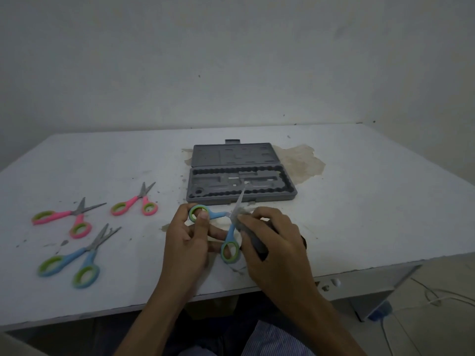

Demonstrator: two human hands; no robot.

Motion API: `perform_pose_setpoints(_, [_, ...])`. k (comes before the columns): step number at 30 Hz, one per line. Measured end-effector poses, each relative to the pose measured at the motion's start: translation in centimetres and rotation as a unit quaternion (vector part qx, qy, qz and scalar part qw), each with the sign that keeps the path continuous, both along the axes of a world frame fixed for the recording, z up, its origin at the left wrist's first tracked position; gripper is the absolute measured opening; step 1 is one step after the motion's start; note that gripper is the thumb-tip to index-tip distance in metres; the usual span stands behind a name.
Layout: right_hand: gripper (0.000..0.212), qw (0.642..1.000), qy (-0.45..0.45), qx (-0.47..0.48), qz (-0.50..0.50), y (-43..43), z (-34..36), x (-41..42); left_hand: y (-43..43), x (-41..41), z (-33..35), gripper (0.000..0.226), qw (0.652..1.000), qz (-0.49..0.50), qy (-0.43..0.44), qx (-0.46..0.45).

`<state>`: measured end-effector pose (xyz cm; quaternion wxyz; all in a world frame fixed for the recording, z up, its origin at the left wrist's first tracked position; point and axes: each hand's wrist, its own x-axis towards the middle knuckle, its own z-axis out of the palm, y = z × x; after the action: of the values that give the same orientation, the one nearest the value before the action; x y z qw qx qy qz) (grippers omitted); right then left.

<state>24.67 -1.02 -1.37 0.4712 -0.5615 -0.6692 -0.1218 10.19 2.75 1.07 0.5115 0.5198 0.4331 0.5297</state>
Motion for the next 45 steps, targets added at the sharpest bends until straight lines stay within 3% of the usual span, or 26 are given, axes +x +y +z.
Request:
perform_pose_setpoints(4, [0.031,0.998,0.044,0.018,-0.04,0.3,-0.1,0.5,0.0,0.1,0.1,0.017,1.0,0.005,0.004,0.002])
perform_pose_setpoints(8, [0.028,0.999,-0.033,-0.015,0.007,0.0,0.2,-0.4,0.1,0.1,-0.3,0.016,1.0,0.004,0.02,0.006])
perform_pose_setpoints(12, [0.027,0.999,0.033,-0.001,-0.038,0.3,0.7,-0.1,-0.1,0.2,-0.1,0.016,1.0,0.007,0.023,0.012])
perform_pose_setpoints(16, [0.029,0.999,-0.039,-0.03,0.023,0.2,0.5,-0.8,-0.1,0.2,-0.6,0.016,0.999,-0.001,0.039,0.028])
perform_pose_setpoints(20, [0.026,0.999,0.021,0.011,-0.022,0.7,1.0,0.2,0.1,0.2,-0.6,0.017,0.999,0.007,0.04,0.027])
perform_pose_setpoints(23, [0.027,0.998,-0.057,0.003,0.016,0.8,1.3,0.5,0.1,0.2,-0.7,0.015,0.999,-0.009,0.037,0.031])
perform_pose_setpoints(27, [0.029,0.999,-0.018,0.014,-0.025,1.5,2.0,1.8,0.1,0.2,-0.6,0.015,0.999,-0.003,0.044,0.026])
perform_pose_setpoints(31, [0.026,0.998,-0.062,-0.016,-0.002,1.7,2.1,1.9,0.1,0.2,-0.7,0.015,0.999,-0.013,0.039,0.029])
perform_pose_setpoints(35, [0.029,0.996,0.039,0.034,-0.071,1.2,2.3,2.6,0.2,0.2,-0.5,0.014,0.999,-0.001,0.043,0.018])
perform_pose_setpoints(37, [0.031,0.998,0.015,0.056,-0.032,0.1,1.9,1.7,0.1,0.2,-0.4,0.014,0.999,-0.002,0.04,0.014])
perform_pose_setpoints(40, [0.031,0.999,-0.023,0.003,-0.031,-0.3,0.1,1.3,0.0,0.1,-0.4,0.016,0.999,0.003,0.031,0.012])
perform_pose_setpoints(43, [0.031,0.992,0.098,0.007,-0.078,0.1,-0.3,2.8,-0.1,0.1,-0.1,0.015,1.0,0.004,0.025,0.003])
perform_pose_setpoints(45, [0.029,0.987,0.153,0.023,-0.043,-0.1,0.2,3.5,-0.1,0.1,0.1,0.016,1.0,-0.005,0.016,-0.002])
